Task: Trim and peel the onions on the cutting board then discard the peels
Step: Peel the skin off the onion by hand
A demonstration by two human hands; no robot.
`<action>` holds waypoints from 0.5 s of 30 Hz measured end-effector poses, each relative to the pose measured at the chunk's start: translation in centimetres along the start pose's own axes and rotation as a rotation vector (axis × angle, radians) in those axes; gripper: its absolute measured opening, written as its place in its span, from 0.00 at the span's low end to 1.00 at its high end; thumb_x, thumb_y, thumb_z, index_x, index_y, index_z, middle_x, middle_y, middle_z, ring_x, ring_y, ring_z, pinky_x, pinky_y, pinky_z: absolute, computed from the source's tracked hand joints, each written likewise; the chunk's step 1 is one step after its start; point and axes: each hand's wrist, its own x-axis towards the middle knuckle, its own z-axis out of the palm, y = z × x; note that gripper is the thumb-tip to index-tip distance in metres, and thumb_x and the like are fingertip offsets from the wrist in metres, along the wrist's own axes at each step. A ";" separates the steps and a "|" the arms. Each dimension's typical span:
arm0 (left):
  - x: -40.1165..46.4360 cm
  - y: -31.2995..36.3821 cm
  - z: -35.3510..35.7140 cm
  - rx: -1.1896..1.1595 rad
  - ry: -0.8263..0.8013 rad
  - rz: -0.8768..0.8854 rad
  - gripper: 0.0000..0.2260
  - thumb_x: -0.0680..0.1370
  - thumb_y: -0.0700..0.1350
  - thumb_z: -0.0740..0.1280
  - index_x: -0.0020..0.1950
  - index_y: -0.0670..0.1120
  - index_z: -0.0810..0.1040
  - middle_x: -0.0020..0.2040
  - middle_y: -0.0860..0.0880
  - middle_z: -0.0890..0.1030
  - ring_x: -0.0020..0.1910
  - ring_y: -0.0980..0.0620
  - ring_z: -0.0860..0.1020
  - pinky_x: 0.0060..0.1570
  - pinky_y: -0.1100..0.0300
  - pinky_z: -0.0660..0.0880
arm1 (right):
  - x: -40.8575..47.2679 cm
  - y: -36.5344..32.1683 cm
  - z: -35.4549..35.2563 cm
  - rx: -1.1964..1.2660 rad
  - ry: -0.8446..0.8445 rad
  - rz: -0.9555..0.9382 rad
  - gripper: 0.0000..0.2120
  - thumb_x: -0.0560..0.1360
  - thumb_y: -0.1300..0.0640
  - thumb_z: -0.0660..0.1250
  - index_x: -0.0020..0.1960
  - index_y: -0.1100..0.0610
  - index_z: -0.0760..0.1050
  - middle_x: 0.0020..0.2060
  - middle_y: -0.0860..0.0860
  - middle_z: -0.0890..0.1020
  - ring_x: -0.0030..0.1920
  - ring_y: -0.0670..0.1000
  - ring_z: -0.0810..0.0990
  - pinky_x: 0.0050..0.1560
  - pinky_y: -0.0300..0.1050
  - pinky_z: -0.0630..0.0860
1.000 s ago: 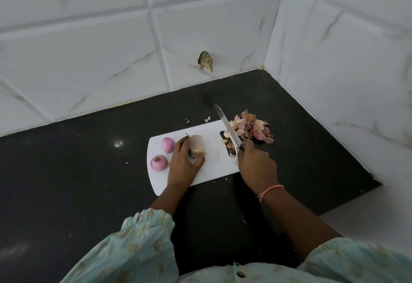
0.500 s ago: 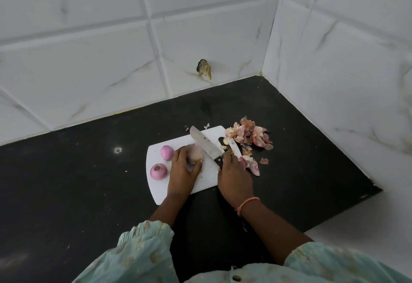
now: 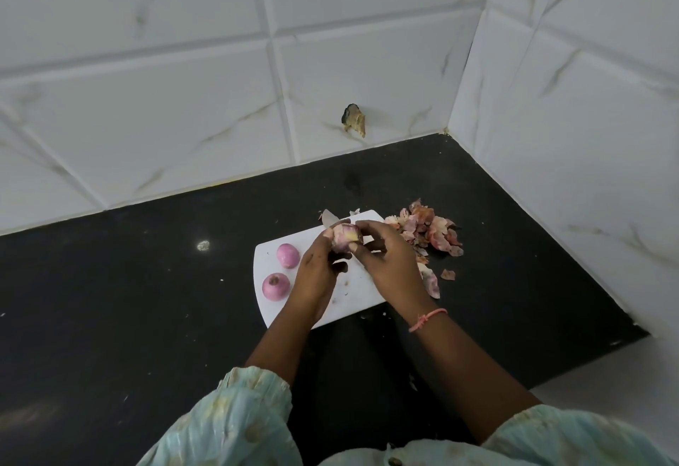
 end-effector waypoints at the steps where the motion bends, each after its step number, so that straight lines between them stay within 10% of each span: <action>1: 0.1 0.1 0.1 -0.040 -0.001 -0.024 0.20 0.87 0.53 0.51 0.66 0.47 0.78 0.57 0.43 0.83 0.50 0.47 0.77 0.49 0.55 0.73 | 0.1 -0.1 -0.1 0.016 0.021 0.001 0.17 0.74 0.60 0.73 0.62 0.52 0.77 0.51 0.39 0.79 0.51 0.33 0.77 0.47 0.26 0.73; 9: -0.2 2.9 0.7 -0.281 0.066 -0.058 0.19 0.87 0.50 0.53 0.52 0.44 0.82 0.39 0.48 0.82 0.35 0.53 0.72 0.36 0.60 0.67 | -0.1 -0.7 -0.4 0.122 0.029 -0.018 0.17 0.71 0.60 0.76 0.58 0.52 0.79 0.49 0.46 0.82 0.50 0.43 0.81 0.51 0.35 0.77; 15: -0.4 4.2 0.3 -0.229 0.056 -0.153 0.22 0.85 0.53 0.59 0.41 0.46 0.87 0.38 0.46 0.83 0.39 0.51 0.75 0.45 0.57 0.73 | -0.1 -1.2 -0.3 0.146 -0.030 -0.050 0.17 0.75 0.58 0.72 0.62 0.52 0.76 0.57 0.44 0.79 0.56 0.44 0.80 0.52 0.39 0.79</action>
